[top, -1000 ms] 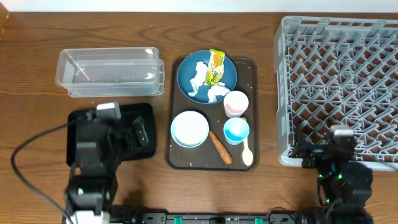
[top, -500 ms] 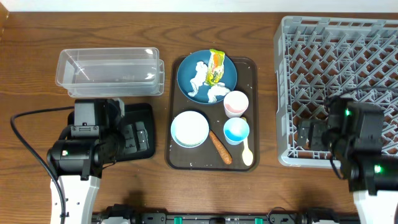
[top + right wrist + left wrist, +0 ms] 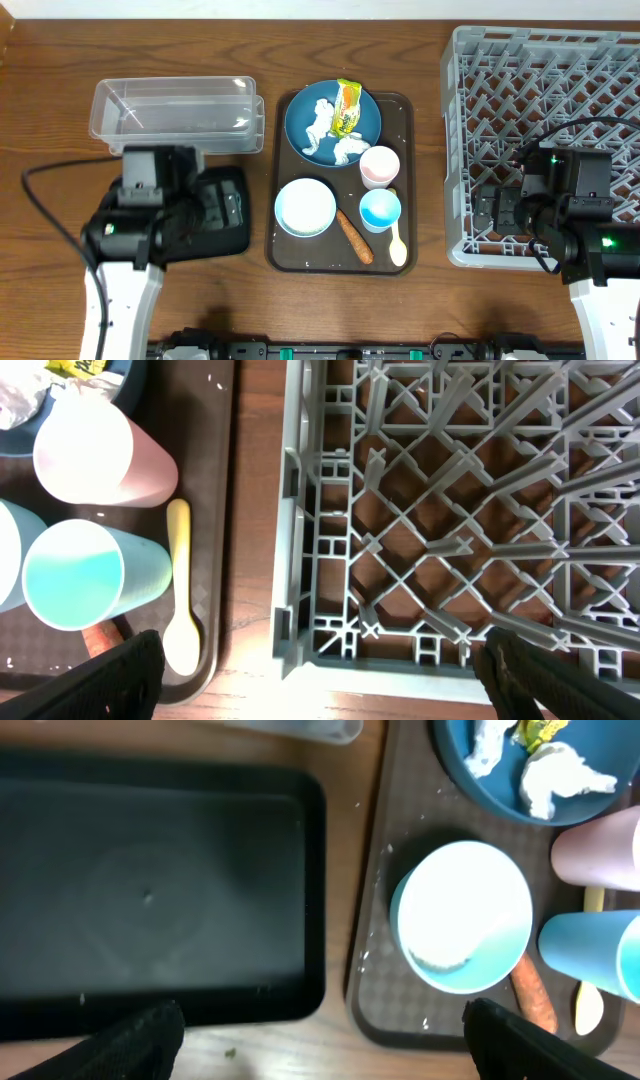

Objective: Sort waste into correct bins and load items into the dishwasher rack
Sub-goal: 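Move the left gripper over the blue plate and grasp the Pandan wrapper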

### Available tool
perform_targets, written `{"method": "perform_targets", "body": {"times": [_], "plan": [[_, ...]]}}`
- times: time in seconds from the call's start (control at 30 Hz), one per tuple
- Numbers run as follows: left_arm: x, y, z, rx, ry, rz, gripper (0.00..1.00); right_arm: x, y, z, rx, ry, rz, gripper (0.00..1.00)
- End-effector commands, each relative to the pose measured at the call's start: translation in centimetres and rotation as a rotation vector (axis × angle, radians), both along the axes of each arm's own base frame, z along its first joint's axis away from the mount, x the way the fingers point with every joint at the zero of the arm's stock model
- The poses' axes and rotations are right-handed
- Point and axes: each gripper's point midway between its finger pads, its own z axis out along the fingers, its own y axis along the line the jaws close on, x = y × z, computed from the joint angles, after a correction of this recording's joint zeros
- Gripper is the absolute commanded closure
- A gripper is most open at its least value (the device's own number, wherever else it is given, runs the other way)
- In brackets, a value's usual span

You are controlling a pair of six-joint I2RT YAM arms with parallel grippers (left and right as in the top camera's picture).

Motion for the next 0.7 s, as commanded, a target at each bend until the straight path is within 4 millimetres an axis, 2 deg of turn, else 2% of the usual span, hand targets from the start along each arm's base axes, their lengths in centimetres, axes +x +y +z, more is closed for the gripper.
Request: {"method": "perform_targets", "body": {"times": [0.0, 0.1, 0.23, 0.3, 0.47, 0.67], "plan": [[2.6, -1.6, 1.5, -0.013, -0.027, -0.048, 0.09, 0.3, 0.0, 1.0, 0.013, -0.027, -0.007, 0.01], [5.6, -3.0, 2.1, 0.03, -0.039, -0.09, 0.09, 0.3, 0.1, 1.0, 0.013, -0.027, -0.007, 0.01], [9.6, -6.3, 2.5, 0.048, -0.088, -0.187, 0.09, 0.3, 0.0, 1.0, 0.013, -0.026, -0.007, 0.01], [11.6, -8.1, 2.0, 0.051, -0.118, -0.234, 0.09, 0.3, 0.0, 1.0, 0.013, -0.025, -0.007, 0.01], [15.5, -11.3, -0.7, 0.054, -0.169, -0.28, 0.09, 0.4, 0.0, 0.8, 0.012, -0.02, -0.007, 0.01], [18.6, -13.4, -4.7, 0.05, -0.178, -0.302, 0.1, 0.4, 0.0, 0.7, 0.01, -0.014, -0.009, 0.01]]}}
